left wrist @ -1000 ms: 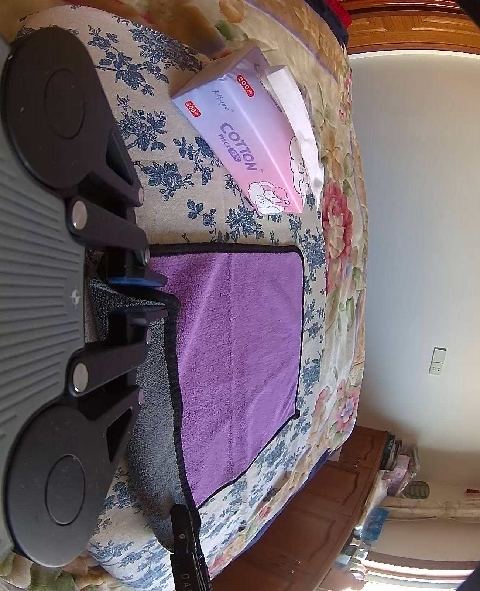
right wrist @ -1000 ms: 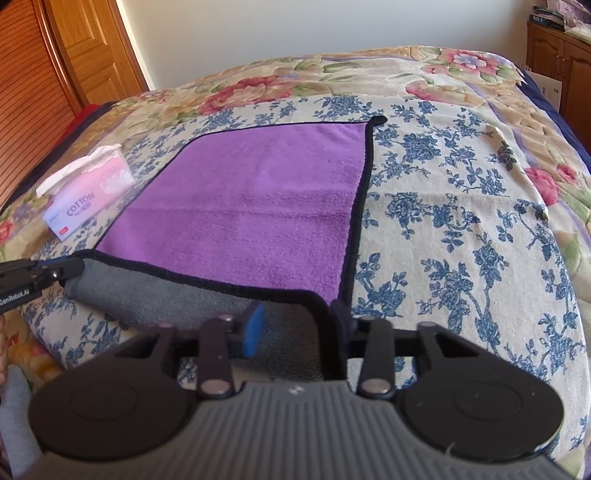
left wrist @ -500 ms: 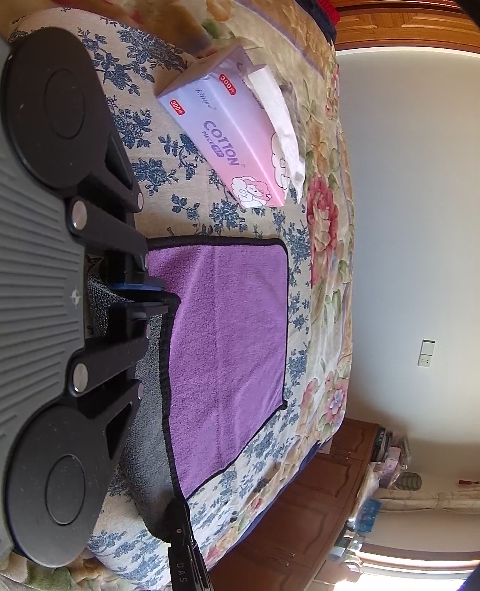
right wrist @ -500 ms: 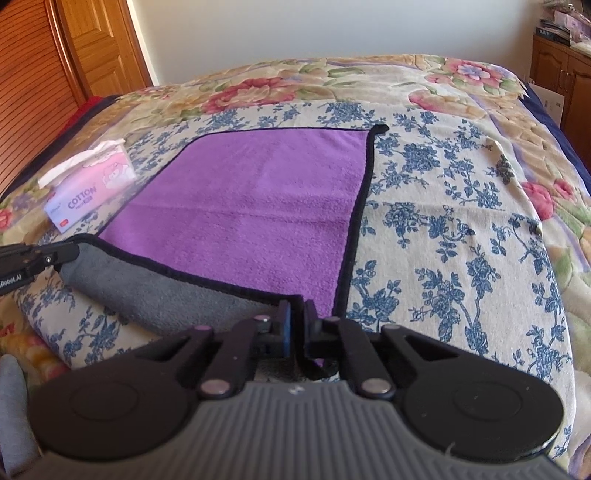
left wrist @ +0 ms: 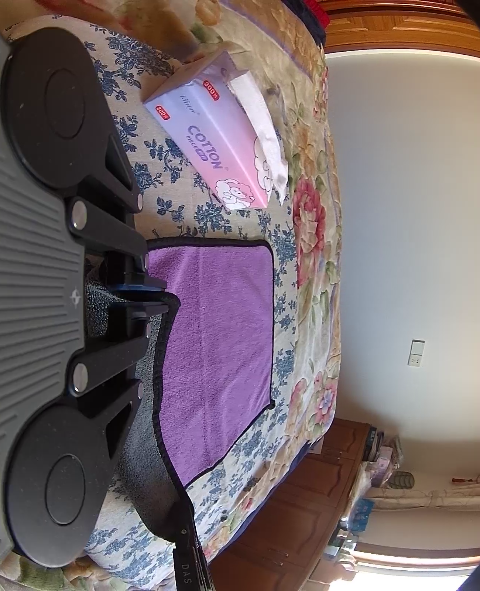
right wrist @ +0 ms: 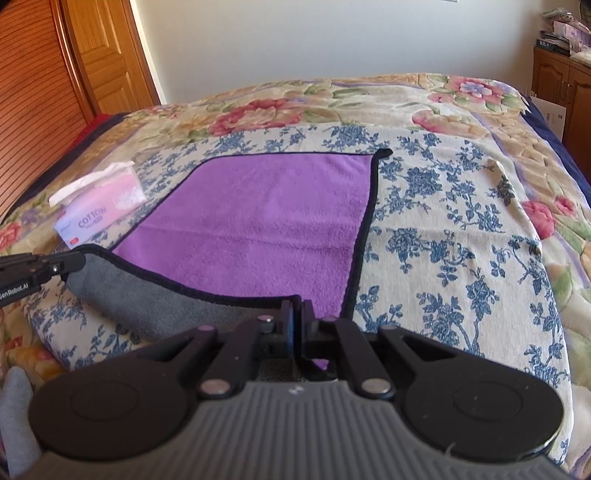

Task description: Fold towel

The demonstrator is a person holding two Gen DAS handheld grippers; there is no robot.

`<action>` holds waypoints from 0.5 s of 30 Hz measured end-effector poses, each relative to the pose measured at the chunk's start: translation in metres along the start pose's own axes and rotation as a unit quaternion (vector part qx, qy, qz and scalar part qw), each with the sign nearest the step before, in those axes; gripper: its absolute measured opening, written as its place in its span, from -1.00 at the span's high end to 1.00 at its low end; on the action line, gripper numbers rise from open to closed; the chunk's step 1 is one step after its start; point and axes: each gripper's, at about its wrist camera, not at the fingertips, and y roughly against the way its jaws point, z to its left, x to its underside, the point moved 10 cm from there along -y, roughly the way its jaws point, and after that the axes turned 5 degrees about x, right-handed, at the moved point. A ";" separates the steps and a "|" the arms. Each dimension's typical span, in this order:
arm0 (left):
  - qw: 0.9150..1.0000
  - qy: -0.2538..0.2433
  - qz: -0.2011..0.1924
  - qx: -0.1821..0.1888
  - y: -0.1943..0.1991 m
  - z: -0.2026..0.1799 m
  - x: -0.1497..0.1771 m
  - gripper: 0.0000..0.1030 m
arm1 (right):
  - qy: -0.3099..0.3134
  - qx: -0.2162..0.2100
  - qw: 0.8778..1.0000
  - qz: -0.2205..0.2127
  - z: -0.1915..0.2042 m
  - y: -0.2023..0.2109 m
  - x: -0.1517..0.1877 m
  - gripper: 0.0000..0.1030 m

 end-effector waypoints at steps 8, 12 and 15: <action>1.000 0.001 -0.024 -0.001 0.009 -0.001 -0.013 0.89 | 0.000 -0.005 0.999 -0.037 0.000 0.010 -0.014 0.92; 1.000 0.004 -0.028 -0.001 0.010 -0.001 -0.017 0.89 | 0.000 -0.009 0.998 -0.054 0.002 0.016 -0.022 0.92; 1.000 0.005 -0.030 -0.002 0.009 -0.002 -0.020 0.89 | 0.004 -0.011 0.998 -0.065 0.004 0.019 -0.027 0.92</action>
